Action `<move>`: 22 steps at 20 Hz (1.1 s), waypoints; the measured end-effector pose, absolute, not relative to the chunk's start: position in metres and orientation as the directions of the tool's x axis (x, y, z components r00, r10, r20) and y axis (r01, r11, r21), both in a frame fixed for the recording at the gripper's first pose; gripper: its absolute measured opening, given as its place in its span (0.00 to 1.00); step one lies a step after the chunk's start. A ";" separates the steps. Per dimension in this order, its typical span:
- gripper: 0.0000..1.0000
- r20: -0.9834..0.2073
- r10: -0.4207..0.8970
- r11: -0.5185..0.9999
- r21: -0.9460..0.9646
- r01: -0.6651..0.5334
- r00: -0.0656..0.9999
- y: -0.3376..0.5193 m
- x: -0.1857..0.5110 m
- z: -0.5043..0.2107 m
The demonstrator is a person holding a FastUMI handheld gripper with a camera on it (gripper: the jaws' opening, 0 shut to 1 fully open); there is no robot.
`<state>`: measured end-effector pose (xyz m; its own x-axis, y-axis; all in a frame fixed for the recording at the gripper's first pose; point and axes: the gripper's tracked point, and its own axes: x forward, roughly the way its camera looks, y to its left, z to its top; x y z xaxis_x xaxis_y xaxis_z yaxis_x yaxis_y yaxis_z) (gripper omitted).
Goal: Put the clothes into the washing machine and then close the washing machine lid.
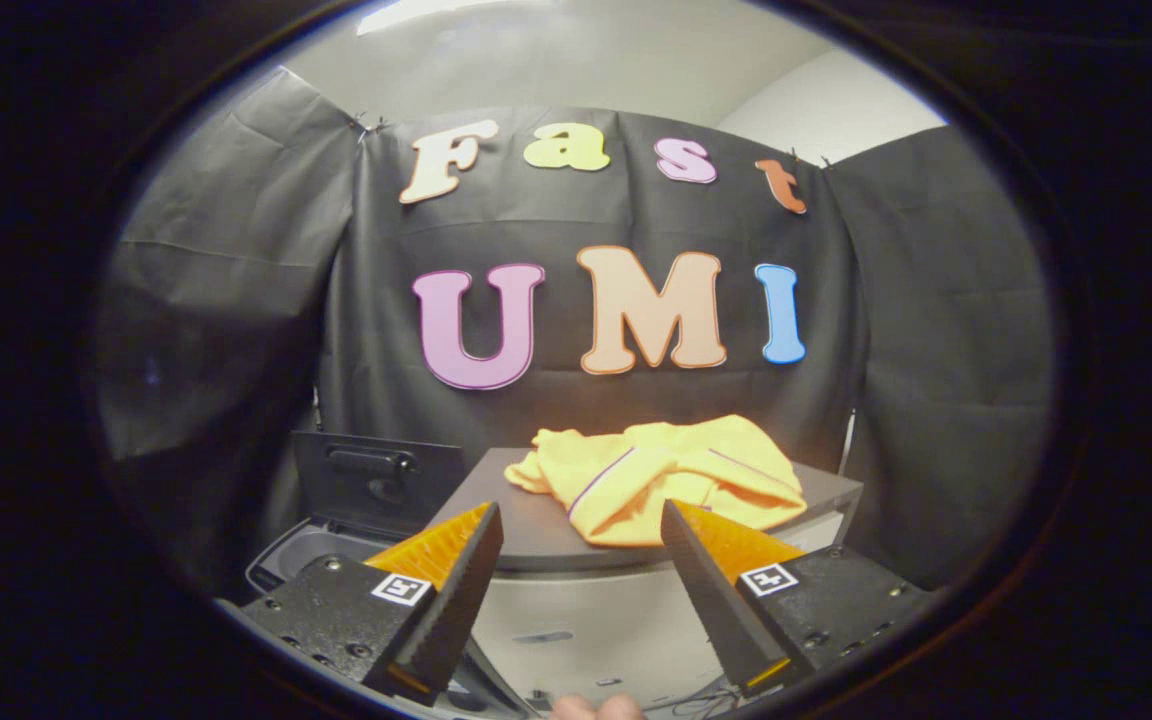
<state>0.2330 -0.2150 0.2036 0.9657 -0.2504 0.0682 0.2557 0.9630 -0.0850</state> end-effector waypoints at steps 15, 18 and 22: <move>0.97 -0.172 -0.345 0.938 -0.042 0.343 0.923 -0.305 0.339 0.201; 0.97 -0.258 -0.375 0.927 -0.087 0.365 0.890 -0.317 0.357 0.182; 0.94 -0.283 -0.380 0.924 -0.154 0.350 0.880 -0.317 0.366 0.169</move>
<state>0.3662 -0.3175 0.1694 0.8803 -0.3803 -0.2835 0.3496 0.9241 -0.1542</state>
